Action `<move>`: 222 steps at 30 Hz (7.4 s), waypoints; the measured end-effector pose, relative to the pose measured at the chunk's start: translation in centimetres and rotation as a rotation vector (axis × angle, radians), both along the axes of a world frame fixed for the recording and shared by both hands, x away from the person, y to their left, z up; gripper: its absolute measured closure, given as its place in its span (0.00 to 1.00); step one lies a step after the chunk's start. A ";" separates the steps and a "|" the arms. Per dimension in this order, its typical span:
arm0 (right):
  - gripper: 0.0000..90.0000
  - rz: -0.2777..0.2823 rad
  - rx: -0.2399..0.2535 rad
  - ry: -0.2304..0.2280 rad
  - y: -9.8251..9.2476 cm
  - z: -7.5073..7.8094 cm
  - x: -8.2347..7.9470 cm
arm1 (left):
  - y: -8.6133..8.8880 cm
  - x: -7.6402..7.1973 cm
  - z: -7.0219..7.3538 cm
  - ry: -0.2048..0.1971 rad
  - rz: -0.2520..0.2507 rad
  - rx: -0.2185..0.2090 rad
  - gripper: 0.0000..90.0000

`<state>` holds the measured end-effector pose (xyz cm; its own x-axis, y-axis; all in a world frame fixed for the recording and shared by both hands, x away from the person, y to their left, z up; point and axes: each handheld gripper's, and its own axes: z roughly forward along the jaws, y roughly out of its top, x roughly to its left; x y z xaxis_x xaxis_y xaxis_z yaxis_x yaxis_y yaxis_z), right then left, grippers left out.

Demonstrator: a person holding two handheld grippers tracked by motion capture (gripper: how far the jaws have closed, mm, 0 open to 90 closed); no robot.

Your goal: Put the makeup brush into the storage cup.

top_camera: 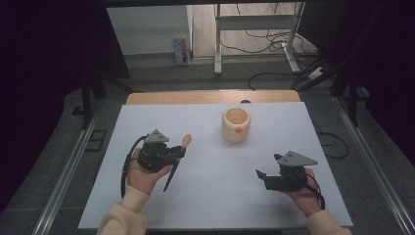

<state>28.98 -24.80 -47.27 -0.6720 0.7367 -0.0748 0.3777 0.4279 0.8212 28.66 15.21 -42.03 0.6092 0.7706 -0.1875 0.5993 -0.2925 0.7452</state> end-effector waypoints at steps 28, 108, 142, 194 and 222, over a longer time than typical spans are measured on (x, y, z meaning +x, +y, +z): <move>0.16 0.035 0.018 0.003 2.5 -0.1 -0.1 | -1.7 0.8 0.4 -0.009 -0.039 -0.007 0.87; 0.21 0.179 0.151 0.091 11.8 -0.5 -1.4 | -4.6 0.4 -0.4 -0.061 -0.108 -0.079 0.87; 0.37 0.188 0.298 0.097 14.2 0.5 -0.6 | -6.0 -0.1 -0.9 -0.068 -0.168 -0.144 0.87; 0.86 0.194 0.320 0.154 12.7 0.9 0.9 | -4.4 -0.9 0.8 -0.143 -0.128 -0.158 0.26; 0.86 0.155 0.302 0.103 11.3 1.5 1.5 | -1.9 -1.3 -1.1 -0.141 -0.055 -0.082 0.25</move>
<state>30.51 -13.48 -45.81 -0.7703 0.6039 0.2048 0.4147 0.2304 0.8803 27.36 13.31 -43.09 0.6749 0.7208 -0.1581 0.4719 -0.2568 0.8434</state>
